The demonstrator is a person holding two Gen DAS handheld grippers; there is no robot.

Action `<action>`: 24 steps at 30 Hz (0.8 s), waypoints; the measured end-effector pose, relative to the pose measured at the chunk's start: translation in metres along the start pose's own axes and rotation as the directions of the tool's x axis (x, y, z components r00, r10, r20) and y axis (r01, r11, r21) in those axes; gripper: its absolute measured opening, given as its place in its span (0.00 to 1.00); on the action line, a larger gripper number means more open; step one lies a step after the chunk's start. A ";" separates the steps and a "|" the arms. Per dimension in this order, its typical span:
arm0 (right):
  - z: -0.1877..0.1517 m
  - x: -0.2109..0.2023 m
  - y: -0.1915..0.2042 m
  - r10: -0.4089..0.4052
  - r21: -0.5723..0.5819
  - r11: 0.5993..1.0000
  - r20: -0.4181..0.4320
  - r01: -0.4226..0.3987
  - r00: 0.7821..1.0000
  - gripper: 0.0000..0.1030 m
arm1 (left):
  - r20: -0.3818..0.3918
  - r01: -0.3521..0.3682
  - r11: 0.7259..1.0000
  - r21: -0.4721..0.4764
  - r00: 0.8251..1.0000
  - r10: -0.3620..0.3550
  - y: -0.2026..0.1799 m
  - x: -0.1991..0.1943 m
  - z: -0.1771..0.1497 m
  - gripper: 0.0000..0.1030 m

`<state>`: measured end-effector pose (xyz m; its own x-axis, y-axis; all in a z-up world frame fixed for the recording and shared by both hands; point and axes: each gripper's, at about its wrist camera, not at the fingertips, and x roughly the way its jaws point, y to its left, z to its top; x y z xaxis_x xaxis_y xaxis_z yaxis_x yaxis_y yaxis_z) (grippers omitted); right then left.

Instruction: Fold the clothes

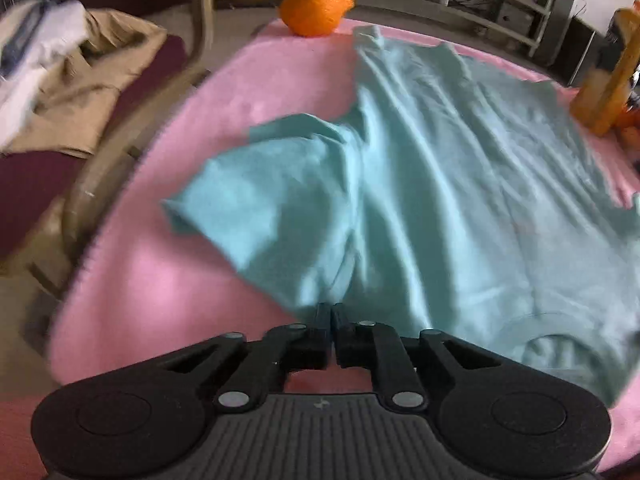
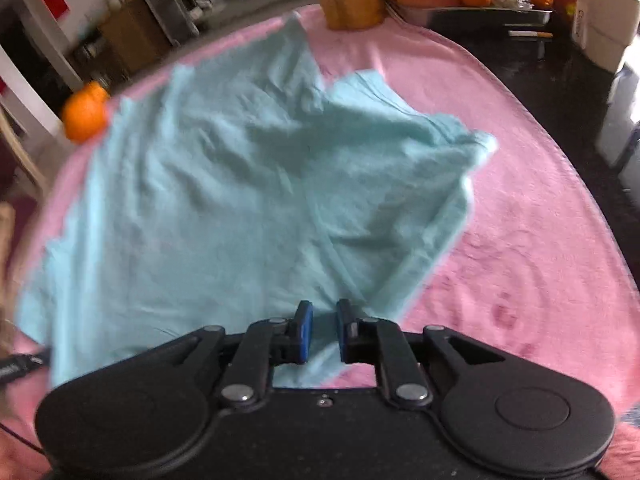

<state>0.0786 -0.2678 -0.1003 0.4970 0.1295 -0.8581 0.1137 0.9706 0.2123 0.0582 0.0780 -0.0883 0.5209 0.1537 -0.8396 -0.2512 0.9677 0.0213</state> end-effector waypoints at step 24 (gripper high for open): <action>0.035 0.006 -0.069 -0.082 0.352 0.935 0.094 0.044 0.992 0.02 | 0.023 -0.103 0.985 -0.139 0.994 0.107 0.024 0.019 0.027 0.02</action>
